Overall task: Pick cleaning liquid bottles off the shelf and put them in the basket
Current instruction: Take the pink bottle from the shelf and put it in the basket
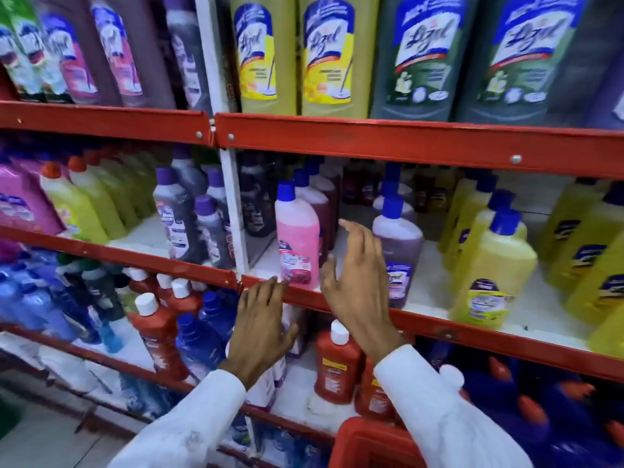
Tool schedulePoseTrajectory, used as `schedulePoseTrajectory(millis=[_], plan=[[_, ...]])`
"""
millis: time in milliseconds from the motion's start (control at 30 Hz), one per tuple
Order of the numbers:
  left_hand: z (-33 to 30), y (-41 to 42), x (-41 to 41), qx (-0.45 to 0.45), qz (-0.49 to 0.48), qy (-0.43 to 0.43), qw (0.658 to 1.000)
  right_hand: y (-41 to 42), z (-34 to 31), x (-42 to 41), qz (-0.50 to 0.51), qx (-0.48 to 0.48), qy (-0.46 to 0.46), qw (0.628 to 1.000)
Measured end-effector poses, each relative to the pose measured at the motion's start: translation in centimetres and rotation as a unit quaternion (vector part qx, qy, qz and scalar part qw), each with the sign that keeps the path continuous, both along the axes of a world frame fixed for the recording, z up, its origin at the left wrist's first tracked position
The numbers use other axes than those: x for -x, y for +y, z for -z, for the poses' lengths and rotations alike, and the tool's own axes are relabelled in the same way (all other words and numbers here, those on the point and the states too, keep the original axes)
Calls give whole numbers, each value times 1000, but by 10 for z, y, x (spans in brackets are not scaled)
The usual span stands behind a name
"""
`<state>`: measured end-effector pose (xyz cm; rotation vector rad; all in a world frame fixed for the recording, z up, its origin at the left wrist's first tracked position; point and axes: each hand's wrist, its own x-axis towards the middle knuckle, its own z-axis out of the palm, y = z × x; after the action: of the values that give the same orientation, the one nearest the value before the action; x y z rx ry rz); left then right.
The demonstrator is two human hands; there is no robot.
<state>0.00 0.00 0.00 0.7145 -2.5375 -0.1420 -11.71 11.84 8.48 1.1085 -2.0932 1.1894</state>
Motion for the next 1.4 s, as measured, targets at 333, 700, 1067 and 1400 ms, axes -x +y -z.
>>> schedulePoseTrajectory(millis=[333,700,1067,1400], plan=[[23,-62,7,23,40,-22,999,-141,18,-1,76,121,-248,958],[23,-64,6,18,49,-17,998,-66,-21,14,-226,326,-297,868],[15,-47,23,-51,74,22,996,9,-69,10,-666,248,-457,536],[14,-44,22,-64,73,37,995,15,-75,-25,-98,305,-262,910]])
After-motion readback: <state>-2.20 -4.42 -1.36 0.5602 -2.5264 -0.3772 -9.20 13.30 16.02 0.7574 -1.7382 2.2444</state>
